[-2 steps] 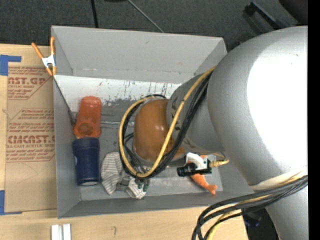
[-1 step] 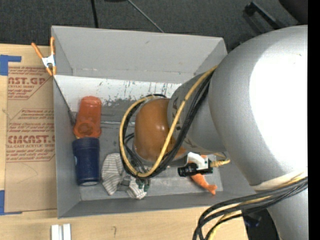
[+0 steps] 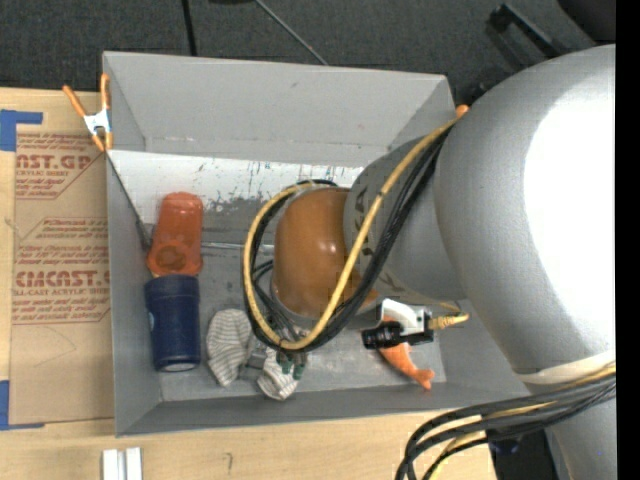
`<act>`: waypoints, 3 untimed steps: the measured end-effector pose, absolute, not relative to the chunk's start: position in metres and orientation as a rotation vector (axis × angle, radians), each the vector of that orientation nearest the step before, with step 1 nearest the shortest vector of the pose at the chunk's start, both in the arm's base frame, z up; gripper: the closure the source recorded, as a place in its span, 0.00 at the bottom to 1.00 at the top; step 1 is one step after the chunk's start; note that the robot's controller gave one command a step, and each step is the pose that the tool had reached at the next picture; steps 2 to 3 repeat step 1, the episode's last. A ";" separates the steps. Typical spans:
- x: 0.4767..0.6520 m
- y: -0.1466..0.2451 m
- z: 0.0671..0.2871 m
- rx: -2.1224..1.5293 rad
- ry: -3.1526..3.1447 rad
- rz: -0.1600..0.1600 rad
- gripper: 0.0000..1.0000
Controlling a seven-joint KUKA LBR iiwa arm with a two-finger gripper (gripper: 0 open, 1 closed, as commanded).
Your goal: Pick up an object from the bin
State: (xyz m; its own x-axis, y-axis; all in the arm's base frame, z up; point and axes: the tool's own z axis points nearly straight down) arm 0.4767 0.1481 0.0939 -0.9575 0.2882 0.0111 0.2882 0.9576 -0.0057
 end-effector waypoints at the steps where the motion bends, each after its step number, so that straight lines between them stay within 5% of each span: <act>1: 0.480 0.149 0.205 -0.456 -3.106 0.000 1.00; 3: 0.480 0.149 0.205 -0.456 -3.106 0.000 1.00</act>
Offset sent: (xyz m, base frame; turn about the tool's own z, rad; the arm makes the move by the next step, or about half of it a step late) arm 0.0001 -0.0001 0.0270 0.0000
